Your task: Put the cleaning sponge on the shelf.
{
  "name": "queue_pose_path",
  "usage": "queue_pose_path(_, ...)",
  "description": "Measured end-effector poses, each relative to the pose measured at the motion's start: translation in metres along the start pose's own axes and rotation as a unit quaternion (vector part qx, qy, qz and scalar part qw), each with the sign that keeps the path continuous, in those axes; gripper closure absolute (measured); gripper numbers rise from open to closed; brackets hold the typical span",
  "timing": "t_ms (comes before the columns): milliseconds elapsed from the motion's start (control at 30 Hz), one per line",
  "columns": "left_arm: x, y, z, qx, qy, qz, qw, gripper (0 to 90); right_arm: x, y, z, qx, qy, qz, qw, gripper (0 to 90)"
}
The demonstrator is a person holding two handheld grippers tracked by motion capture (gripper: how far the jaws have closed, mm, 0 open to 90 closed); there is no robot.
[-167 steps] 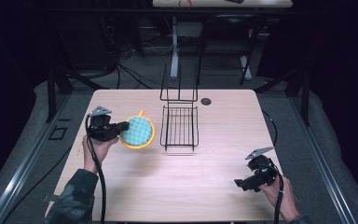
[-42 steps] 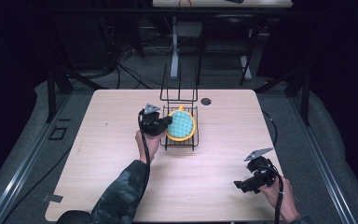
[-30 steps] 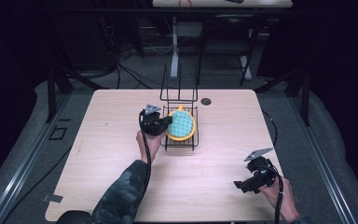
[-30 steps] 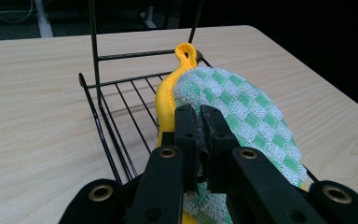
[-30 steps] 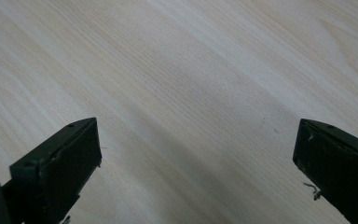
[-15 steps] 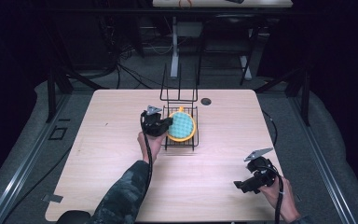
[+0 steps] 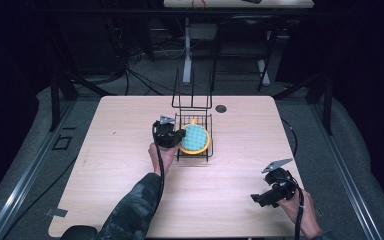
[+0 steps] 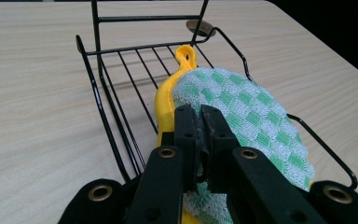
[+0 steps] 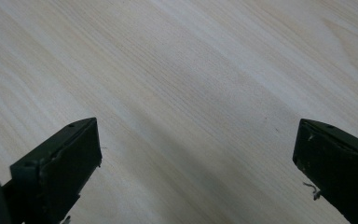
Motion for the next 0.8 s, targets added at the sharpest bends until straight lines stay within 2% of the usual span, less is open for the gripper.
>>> queue_pose_path(233,0.0054,-0.0049,-0.0023,-0.008,-0.01,0.007,0.9999,84.8,0.0002,0.0002,0.0,0.0,-0.001,0.0,1.0,0.3)
queue_pose_path(500,0.0053,-0.005,-0.002,-0.011,-0.012,0.003,0.9999,81.6,-0.0005,-0.0009,-0.0003,0.0,0.002,0.0,1.0,0.3)
queue_pose_path(700,0.0038,-0.006,0.0012,-0.001,-0.025,0.006,0.9997,53.5,-0.0004,-0.0008,0.0001,0.001,0.001,0.001,1.0,0.3)
queue_pose_path(800,-0.0002,-0.0072,0.0057,0.003,-0.018,0.001,0.9998,45.2,-0.0004,0.0002,0.0002,0.001,0.003,-0.001,1.0,0.3)
Point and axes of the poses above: each handheld gripper's, and its own axes: z roughly backward along the jaws, x roughly out of its underside, y roughly to its right, the point moved 8 cm from there along -z, roughly forward along the jaws, and after that the axes turned 11 degrees about -x, right-handed, at the moved point
